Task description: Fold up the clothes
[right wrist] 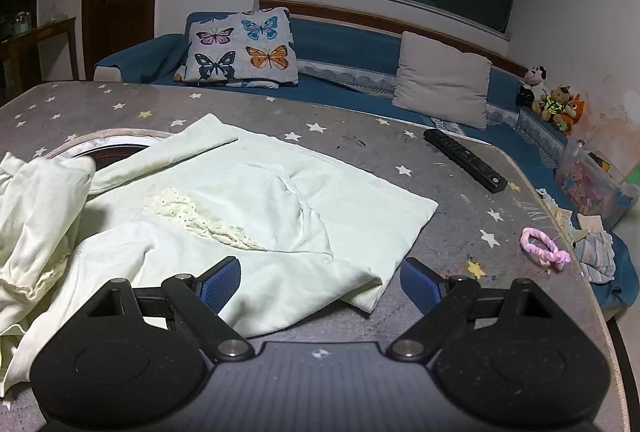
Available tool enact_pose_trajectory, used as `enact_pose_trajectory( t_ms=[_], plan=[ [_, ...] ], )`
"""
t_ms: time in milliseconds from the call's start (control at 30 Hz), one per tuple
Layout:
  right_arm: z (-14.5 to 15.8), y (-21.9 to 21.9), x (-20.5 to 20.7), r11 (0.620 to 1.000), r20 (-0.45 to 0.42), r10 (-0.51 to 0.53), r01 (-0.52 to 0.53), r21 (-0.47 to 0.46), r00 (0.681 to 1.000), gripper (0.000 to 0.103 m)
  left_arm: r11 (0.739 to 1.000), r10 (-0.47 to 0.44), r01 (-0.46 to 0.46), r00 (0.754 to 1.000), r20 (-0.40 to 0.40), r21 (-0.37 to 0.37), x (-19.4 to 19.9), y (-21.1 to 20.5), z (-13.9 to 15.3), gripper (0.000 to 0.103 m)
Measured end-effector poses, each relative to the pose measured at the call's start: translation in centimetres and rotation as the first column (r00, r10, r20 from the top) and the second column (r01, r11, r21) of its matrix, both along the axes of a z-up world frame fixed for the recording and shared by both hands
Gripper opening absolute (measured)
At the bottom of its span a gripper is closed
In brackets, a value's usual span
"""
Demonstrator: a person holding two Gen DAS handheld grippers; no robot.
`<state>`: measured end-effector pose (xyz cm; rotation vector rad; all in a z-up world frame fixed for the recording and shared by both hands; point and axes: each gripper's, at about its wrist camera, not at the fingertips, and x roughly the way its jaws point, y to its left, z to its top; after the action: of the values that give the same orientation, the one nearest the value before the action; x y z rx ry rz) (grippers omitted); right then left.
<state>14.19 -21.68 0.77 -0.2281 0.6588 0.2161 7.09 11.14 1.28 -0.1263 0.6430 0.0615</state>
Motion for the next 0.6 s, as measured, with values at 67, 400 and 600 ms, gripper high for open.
enact_pose_trajectory(
  t_ms=[67, 400, 600],
  plan=[
    [0.0, 0.1, -0.1, 1.000, -0.001, 0.004, -0.004, 0.002, 1.000, 0.089, 1.000, 0.015, -0.015, 1.000, -0.012, 0.004, -0.6, 0.3, -0.3, 0.000],
    [-0.4, 0.7, -0.5, 1.000, -0.014, 0.025, -0.025, 0.007, 1.000, 0.089, 0.999, -0.003, 0.005, 0.998, -0.055, 0.033, -2.1, -0.1, -1.0, 0.003],
    [-0.2, 1.1, -0.7, 0.999, -0.016, 0.047, -0.047, 0.015, 0.999, 0.089, 0.998, -0.017, 0.018, 1.000, -0.018, 0.055, -2.0, -0.5, 0.2, 0.017]
  ],
)
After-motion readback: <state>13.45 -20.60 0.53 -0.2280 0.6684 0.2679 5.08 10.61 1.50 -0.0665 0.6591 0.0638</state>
